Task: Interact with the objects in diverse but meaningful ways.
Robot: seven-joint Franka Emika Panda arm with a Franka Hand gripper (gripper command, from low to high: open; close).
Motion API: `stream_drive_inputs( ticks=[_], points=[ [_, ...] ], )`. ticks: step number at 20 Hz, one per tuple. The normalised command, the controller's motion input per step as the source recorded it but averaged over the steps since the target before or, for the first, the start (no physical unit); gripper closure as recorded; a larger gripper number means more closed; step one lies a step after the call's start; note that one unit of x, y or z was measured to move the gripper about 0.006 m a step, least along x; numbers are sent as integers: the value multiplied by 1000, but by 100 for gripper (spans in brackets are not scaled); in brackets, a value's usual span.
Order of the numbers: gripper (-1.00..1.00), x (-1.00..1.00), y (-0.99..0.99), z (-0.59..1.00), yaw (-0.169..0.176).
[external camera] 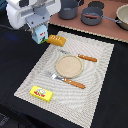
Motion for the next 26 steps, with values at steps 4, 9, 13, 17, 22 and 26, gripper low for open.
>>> stream_drive_inputs(
  ticks=[4, 9, 13, 17, 22, 26],
  points=[
    [100, -358, -227, -587, 0],
    [100, -317, -195, -502, 0],
    [100, -229, -131, -392, 0],
    [100, -197, -91, -346, 0],
    [-100, -75, -26, -149, 0],
    [-100, 84, 92, 84, 0]
  ],
)
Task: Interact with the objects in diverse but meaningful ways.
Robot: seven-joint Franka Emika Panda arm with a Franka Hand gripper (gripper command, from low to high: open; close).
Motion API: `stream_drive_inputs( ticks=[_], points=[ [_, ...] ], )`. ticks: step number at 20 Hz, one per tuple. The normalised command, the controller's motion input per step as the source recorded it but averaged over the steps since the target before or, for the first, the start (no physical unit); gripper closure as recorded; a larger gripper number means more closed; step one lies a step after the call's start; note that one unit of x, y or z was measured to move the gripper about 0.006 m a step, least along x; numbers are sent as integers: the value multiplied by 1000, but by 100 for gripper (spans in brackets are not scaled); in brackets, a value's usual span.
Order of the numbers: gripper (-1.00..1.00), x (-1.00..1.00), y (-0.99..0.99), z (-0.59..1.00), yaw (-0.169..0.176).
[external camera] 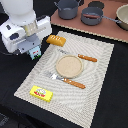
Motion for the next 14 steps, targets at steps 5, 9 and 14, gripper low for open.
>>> stream_drive_inputs(
  ticks=[5, 9, 14],
  points=[
    [-100, 250, 366, 547, 0],
    [-100, 331, 503, 813, 0],
    [-100, 594, 426, 724, 0]
  ],
)
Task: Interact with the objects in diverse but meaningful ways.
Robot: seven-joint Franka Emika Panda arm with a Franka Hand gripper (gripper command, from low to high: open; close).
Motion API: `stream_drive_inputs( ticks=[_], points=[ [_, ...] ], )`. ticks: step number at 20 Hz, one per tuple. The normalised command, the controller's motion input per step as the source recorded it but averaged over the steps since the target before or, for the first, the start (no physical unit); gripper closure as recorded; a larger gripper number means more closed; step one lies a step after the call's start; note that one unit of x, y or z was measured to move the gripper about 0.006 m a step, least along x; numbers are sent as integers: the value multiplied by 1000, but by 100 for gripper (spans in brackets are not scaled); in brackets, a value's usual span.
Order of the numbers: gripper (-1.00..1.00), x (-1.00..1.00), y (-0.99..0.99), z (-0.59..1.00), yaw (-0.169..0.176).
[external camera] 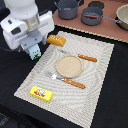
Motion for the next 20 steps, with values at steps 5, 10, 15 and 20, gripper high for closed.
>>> stream_drive_inputs(
  ticks=[5, 10, 15, 20],
  points=[
    [-100, 820, 349, 449, 3],
    [-100, 785, 355, 209, 28],
    [-100, 637, 398, -104, 101],
    [-100, 296, 342, -278, 106]
  ],
)
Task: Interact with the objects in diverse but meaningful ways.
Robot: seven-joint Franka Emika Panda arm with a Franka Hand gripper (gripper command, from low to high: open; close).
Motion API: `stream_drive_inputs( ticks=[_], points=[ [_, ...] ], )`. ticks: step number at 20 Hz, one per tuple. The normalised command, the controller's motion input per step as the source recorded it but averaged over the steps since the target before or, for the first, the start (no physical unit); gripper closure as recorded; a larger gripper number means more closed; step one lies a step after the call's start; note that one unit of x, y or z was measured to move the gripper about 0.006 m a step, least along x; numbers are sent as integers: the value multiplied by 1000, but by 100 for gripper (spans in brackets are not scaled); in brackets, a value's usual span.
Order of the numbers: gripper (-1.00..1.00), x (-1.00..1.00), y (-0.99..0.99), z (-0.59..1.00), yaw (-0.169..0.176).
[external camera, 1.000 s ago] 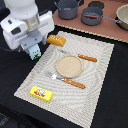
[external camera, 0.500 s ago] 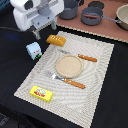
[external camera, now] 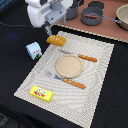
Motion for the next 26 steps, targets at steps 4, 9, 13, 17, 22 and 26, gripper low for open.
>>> stream_drive_inputs(
  ticks=[4, 9, 13, 17, 22, 26],
  points=[
    [-100, -9, 166, -429, 85],
    [-100, -86, 26, -449, 48],
    [-100, -218, -6, -536, 25],
    [-100, -261, 0, -521, 21],
    [-100, -35, 8, -392, 12],
    [-100, 73, 71, -311, 0]
  ],
)
